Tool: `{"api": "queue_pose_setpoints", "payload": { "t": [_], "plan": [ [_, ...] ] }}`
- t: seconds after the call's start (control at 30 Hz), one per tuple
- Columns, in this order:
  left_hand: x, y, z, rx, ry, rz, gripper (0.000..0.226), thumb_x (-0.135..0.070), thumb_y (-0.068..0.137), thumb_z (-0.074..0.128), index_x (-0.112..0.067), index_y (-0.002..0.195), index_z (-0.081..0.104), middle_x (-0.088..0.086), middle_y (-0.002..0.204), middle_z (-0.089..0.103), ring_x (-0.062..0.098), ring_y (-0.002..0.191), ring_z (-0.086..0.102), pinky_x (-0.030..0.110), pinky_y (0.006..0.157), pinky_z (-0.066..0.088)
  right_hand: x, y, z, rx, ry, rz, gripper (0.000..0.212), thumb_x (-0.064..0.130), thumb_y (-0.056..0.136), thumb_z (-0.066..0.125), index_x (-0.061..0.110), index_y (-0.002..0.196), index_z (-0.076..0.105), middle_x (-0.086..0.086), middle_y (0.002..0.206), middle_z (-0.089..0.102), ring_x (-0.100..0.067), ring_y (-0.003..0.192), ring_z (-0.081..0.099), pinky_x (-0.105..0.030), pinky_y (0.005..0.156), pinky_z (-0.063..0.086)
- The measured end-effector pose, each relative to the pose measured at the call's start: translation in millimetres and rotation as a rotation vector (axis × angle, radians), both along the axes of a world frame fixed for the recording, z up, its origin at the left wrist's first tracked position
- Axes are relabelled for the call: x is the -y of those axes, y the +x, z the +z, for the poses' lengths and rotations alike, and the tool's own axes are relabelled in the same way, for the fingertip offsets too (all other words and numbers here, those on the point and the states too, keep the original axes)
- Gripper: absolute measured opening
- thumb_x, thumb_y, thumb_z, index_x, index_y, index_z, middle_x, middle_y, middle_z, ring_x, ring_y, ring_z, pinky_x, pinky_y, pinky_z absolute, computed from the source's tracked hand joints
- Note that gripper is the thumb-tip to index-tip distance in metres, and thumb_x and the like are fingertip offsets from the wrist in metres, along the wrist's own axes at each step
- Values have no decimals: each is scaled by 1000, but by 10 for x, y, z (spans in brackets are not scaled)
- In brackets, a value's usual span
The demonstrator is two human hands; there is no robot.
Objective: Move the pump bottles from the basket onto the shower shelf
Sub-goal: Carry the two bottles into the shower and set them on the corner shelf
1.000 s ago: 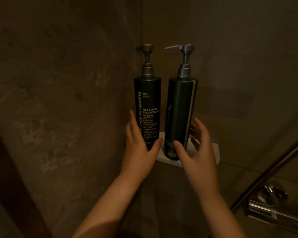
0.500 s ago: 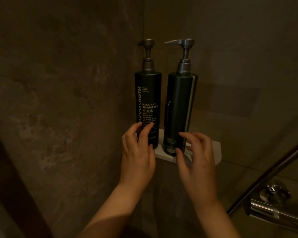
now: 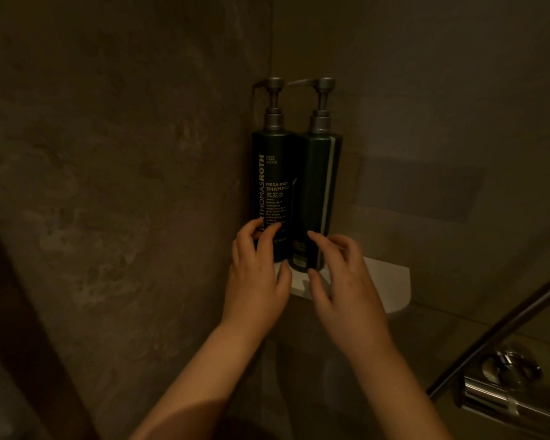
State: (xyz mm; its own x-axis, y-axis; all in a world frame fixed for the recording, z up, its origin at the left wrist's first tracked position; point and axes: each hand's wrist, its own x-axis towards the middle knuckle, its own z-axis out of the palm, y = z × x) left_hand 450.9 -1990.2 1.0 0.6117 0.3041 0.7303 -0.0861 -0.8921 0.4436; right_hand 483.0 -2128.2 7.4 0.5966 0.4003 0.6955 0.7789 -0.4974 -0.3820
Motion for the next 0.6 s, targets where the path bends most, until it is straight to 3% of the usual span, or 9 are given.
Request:
{"api": "queue_pose_setpoints", "payload": {
  "t": [0.3,0.47,0.6],
  "plan": [
    [16,41,13,-46,-31,2,58,-23,87,57,-19,139,33,4,145,21,19,134,21,36,103,35,-22,91,18,3,-29,17,56,24,94,50,38,143,26,7,137,29,-8,115,45,-15,79,41],
    [36,59,-13,-97,-31,7,61,-25,88,57,-18,142,29,4,146,18,19,134,21,35,104,33,-33,146,-8,-7,-60,6,57,25,95,48,37,145,22,5,144,27,-10,124,40,-17,82,38],
    [44,78,-41,-159,-46,26,64,-28,90,53,-16,145,23,2,148,17,20,134,25,36,109,30,-58,158,-21,10,-102,-33,59,25,96,44,35,147,17,1,149,25,-15,130,35,-25,88,45]
  ]
}}
